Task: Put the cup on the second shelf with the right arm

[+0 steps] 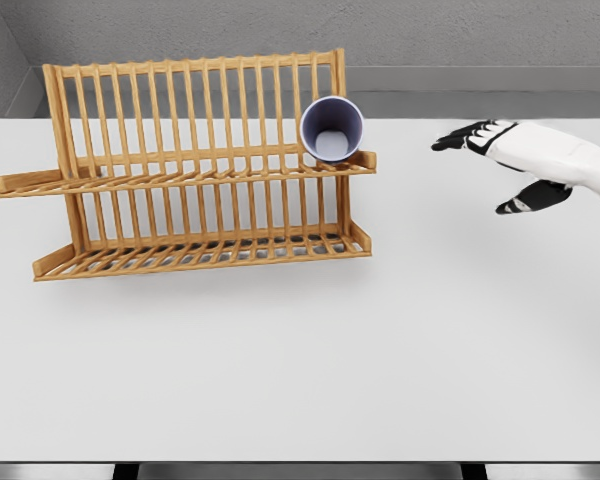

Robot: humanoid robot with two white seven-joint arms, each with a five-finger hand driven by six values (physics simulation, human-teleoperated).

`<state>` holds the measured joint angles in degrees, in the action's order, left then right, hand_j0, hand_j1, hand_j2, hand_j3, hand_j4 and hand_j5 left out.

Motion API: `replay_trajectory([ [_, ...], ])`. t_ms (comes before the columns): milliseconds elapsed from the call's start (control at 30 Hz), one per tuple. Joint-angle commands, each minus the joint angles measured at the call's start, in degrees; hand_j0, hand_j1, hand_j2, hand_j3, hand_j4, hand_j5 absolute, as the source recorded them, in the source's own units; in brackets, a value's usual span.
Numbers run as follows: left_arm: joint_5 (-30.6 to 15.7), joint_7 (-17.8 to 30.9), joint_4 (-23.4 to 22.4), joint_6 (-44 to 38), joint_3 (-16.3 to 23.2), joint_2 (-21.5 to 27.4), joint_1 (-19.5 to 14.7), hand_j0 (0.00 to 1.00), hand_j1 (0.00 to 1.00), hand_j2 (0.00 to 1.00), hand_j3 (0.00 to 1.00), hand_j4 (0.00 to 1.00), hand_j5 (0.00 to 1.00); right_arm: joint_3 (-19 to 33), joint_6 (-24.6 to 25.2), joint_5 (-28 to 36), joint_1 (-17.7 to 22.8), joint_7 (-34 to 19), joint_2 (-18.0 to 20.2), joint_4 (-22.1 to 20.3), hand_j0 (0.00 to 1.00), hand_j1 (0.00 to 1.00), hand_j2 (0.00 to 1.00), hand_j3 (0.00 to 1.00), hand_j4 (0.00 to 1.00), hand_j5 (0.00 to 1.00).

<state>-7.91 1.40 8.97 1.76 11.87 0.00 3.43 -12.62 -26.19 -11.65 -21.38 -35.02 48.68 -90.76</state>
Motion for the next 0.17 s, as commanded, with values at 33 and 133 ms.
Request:
replay_trajectory([
  [33,0.0,0.0,0.0,0.0,0.0,0.0,0.0,1.0,1.0,1.0,1.0,1.0,1.0,17.9,-6.3,0.1,6.3,0.0,0.6,3.7,1.0,1.0,1.0,1.0,1.0,1.0],
  [133,0.0,0.0,0.0,0.0,0.0,0.0,-0.1,1.0,1.0,1.0,1.0,1.0,1.0,17.6,-8.8,-0.4,7.2,0.0,0.4,10.1,1.0,1.0,1.0,1.0,1.0,1.0],
])
